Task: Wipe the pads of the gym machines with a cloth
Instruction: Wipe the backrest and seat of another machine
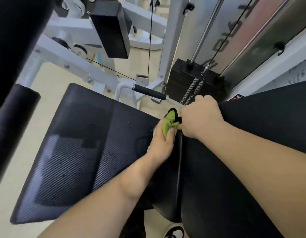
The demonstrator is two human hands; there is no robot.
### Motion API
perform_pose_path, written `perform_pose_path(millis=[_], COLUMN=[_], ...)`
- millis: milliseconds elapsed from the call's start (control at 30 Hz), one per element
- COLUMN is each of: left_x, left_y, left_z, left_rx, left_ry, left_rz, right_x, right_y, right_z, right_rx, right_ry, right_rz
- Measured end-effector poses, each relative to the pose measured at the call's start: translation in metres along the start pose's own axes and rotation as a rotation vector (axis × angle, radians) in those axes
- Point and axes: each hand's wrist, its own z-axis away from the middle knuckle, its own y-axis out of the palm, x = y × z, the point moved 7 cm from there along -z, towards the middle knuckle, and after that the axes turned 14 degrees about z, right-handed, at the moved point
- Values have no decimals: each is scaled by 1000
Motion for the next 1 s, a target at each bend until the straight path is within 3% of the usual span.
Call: perform_pose_path(millis=[167, 300, 467, 567, 700, 767, 867, 1000], left_x=[20, 41, 69, 55, 44, 48, 67, 87], left_y=[-6, -9, -14, -14, -19, -21, -20, -21], left_z=[-30, 88, 217, 184, 68, 31, 43, 142], left_rx=[-1, -111, -161, -130, -104, -57, -91, -225], left_ry=[-108, -33, -60, -72, -44, -90, -150, -150], left_rz=[-20, -54, -8, 78, 17, 94, 112, -29], right_x=[17, 34, 41, 40, 36, 37, 40, 41], right_y=[1, 3, 13, 15, 15, 16, 16, 19], right_z=[-4, 2, 12, 15, 14, 12, 11, 13], right_rx=[93, 110, 194, 208, 155, 145, 146, 158], right_ry=[-4, -43, -110, -120, -108, -95, -75, -45], right_rz=[89, 52, 146, 173, 161, 169, 171, 182])
